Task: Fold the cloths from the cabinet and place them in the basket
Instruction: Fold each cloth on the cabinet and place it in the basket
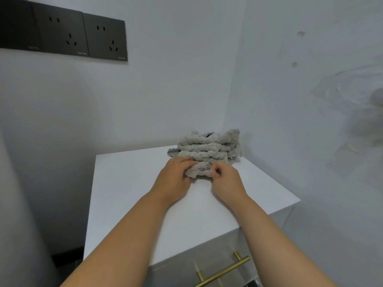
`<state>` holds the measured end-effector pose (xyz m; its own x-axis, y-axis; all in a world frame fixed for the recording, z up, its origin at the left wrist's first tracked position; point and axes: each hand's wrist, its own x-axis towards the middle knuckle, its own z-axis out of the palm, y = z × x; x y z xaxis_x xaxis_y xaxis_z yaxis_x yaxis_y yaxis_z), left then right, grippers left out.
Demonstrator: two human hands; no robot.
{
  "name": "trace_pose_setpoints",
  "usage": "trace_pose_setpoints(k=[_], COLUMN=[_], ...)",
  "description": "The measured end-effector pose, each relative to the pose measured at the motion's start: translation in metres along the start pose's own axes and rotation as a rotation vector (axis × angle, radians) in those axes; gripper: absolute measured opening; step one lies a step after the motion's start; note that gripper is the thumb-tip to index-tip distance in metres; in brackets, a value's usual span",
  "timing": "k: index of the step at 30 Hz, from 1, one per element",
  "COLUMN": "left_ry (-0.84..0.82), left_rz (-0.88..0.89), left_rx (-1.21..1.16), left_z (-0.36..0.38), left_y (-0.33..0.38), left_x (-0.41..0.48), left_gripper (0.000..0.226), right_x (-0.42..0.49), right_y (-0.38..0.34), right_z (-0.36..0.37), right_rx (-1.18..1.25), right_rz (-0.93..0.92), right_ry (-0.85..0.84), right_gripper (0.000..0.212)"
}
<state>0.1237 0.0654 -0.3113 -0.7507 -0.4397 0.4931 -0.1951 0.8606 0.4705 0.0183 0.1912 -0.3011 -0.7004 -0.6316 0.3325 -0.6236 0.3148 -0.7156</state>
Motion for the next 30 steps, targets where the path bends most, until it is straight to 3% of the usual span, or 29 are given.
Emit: trace_pose_setpoints(k=[2,5,9,12,14,18,21,23,28,30], left_ry=[0.114,0.233,0.492,0.747,0.857,0.937,0.808,0.651,-0.182,-0.296], left_rz=[-0.047,-0.267,-0.757,-0.947,-0.956,-0.948,-0.681,-0.438,-0.076,-0.063], left_rx=[-0.002,-0.166,-0.897,-1.343,-1.329,-0.946,-0.479,-0.088,0.326,0.443], left_z=[-0.005,-0.018,-0.033,-0.042,-0.046,-0.054,-0.055,-0.049,-0.018,-0.014], left_y=[0.004,0.013,0.007,-0.006,-0.018,-0.030,-0.021,-0.016,-0.015,-0.020], left_x=[-0.001,-0.002,0.002,0.002,0.003,-0.001,-0.002,0.000,0.001,0.003], left_gripper=[0.026,0.020,0.026,0.024,0.028,0.030,0.059,0.065,0.042,0.043], right_x=[-0.005,-0.014,-0.011,0.000,0.004,0.008,0.009,0.008,0.006,0.007], right_y=[-0.003,-0.009,-0.010,-0.017,-0.029,-0.051,-0.062,-0.068,-0.073,-0.072], right_z=[-0.008,-0.020,-0.029,-0.041,-0.051,-0.066,-0.070,-0.070,-0.068,-0.068], right_rx=[0.069,0.113,0.394,0.470,0.463,0.559,0.602,0.605,0.651,0.690], right_rz=[0.052,0.110,0.260,0.279,0.207,0.041,-0.033,-0.058,-0.081,-0.074], right_ry=[0.114,0.309,0.506,0.591,0.633,0.666,0.590,0.548,0.484,0.448], right_gripper=[0.020,0.019,0.020,0.016,0.015,0.014,0.020,0.022,0.022,0.019])
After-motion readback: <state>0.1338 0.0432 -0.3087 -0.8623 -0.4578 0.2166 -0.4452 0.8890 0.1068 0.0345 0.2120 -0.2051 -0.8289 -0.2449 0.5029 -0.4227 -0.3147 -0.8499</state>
